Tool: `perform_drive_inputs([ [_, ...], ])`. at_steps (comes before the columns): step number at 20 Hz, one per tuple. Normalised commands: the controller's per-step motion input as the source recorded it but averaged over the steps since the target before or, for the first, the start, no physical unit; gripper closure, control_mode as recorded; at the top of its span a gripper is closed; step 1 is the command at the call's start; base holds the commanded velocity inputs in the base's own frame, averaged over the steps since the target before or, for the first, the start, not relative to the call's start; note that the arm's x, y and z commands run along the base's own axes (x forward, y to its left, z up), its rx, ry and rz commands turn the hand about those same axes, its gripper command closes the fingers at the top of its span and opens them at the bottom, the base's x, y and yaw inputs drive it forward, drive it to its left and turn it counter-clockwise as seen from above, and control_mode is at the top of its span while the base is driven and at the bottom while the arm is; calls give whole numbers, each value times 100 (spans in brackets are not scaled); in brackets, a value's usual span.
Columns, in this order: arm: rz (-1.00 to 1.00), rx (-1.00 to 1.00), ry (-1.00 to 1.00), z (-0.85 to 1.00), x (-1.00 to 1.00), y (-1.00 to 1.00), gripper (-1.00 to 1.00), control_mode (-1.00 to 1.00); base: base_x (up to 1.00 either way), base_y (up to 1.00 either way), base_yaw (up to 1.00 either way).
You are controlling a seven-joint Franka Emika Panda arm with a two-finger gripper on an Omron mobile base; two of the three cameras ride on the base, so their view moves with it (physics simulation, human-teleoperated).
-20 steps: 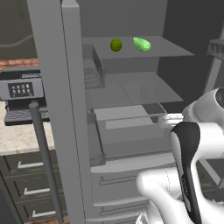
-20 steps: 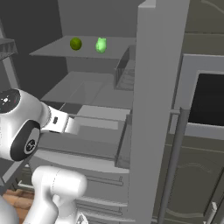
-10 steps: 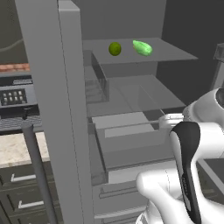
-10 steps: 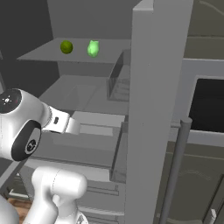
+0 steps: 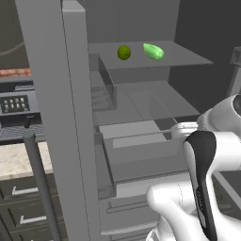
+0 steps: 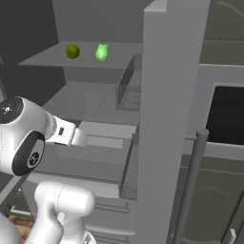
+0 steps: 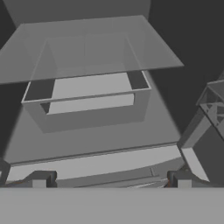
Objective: Gather the lime and corn from the fridge and place them on a tray on the dining counter. Then gather the steaks from the fridge and place them on the other tray.
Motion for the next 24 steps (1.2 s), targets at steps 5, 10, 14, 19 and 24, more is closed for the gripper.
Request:
perform_drive_inputs([
  [5,0,0,-5,3,0,0,-100,-100,5,0,0],
  [10,6,-10,-29,69,2,22,-100,-100,0,0,0],
  [14,3,-17,-20,95,17,34,-100,-100,0,0,0],
  [19,7,-16,-11,99,3,8,-100,-100,0,0,0],
  [24,11,-1,-1,72,9,-12,-100,-100,0,0,0],
])
